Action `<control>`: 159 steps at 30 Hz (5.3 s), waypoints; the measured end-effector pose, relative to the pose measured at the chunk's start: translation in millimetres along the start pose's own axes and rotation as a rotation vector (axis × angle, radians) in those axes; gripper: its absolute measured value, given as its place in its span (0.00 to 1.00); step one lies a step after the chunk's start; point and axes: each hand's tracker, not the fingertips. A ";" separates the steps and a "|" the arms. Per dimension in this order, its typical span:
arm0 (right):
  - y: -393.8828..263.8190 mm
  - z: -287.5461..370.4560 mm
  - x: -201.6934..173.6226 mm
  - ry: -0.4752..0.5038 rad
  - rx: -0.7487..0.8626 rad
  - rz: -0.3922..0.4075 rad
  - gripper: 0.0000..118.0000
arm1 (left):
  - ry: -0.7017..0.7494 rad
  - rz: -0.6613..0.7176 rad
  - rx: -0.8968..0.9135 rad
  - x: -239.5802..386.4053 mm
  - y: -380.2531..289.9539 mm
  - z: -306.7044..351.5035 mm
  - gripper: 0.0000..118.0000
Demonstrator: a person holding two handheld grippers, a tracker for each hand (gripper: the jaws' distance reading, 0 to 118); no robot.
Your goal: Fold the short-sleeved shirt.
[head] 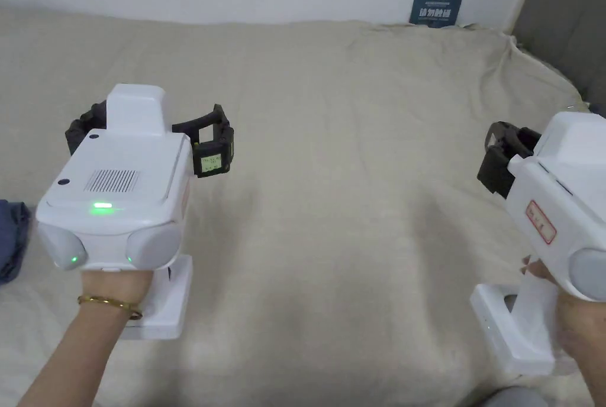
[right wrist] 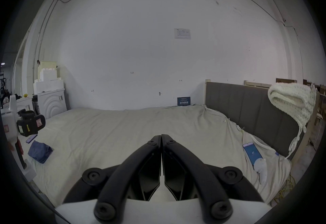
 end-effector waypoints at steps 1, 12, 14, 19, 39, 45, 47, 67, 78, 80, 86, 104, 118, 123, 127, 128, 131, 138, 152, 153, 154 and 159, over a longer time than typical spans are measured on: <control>-4.2 2.1 1.3 0.000 -0.005 -0.010 0.00 | -0.012 -0.007 0.002 2.2 -4.2 3.3 0.80; -29.1 14.0 -10.5 0.036 -0.032 -0.033 0.00 | -0.052 0.029 -0.081 4.9 -33.3 17.9 0.06; -31.3 14.3 -12.0 0.037 -0.033 -0.037 0.00 | -0.050 0.039 -0.086 2.9 -35.7 19.9 0.00; -36.0 15.1 -17.1 0.049 -0.044 -0.036 0.00 | -0.055 0.045 -0.103 -1.4 -39.6 20.7 0.00; -38.8 12.1 -30.9 0.076 -0.063 -0.030 0.00 | -0.044 0.047 -0.125 -6.3 -39.1 21.4 0.00; -36.6 12.7 -34.3 0.085 -0.061 -0.015 0.00 | -0.046 0.049 -0.130 -7.1 -39.8 19.2 0.00; -35.5 12.8 -34.9 0.086 -0.058 -0.009 0.00 | -0.044 0.047 -0.126 -6.7 -39.2 20.4 0.00; -34.6 14.9 -44.4 0.106 -0.053 0.002 0.00 | -0.046 0.053 -0.123 -8.6 -40.0 23.0 0.00; -30.6 17.8 -44.4 0.106 -0.040 0.008 0.00 | -0.052 0.047 -0.116 -5.9 -39.0 24.2 0.00; -30.3 17.7 -44.4 0.105 -0.039 0.007 0.00 | -0.054 0.051 -0.115 -5.7 -38.8 24.3 0.00; -30.8 18.3 -43.9 0.102 -0.037 0.009 0.00 | -0.051 0.048 -0.113 -5.6 -37.9 24.1 0.00; -27.8 19.0 -43.6 0.108 -0.031 0.000 0.00 | -0.053 0.041 -0.109 -2.8 -37.9 23.1 0.00; -27.6 20.0 -44.5 0.114 -0.026 -0.003 0.00 | -0.056 0.032 -0.109 -0.8 -38.1 24.3 0.00; -27.6 20.6 -44.9 0.117 -0.025 0.000 0.00 | -0.059 0.032 -0.112 -0.6 -38.8 24.3 0.00; -27.0 20.5 -44.7 0.118 -0.024 0.000 0.00 | -0.059 0.028 -0.112 -0.1 -38.9 24.8 0.00; -26.9 20.5 -44.8 0.119 -0.023 0.000 0.00 | -0.060 0.030 -0.112 -0.1 -38.9 24.9 0.00; -26.9 20.5 -45.0 0.116 -0.023 -0.001 0.00 | -0.059 0.030 -0.113 0.2 -38.6 25.5 0.00; -27.4 20.9 -45.8 0.117 -0.025 0.001 0.00 | -0.062 0.032 -0.110 0.7 -38.1 26.2 0.00; -26.5 22.9 -45.2 0.118 -0.022 0.002 0.00 | -0.065 0.031 -0.112 2.3 -39.2 25.7 0.00; -26.5 23.0 -45.1 0.119 -0.022 0.002 0.00 | -0.066 0.030 -0.112 2.5 -39.3 25.6 0.00; -26.5 23.0 -45.0 0.118 -0.021 0.003 0.00 | -0.067 0.028 -0.111 2.8 -39.3 25.5 0.00; -26.7 23.0 -44.4 0.118 -0.023 0.001 0.00 | -0.069 0.031 -0.112 4.2 -40.0 25.0 0.00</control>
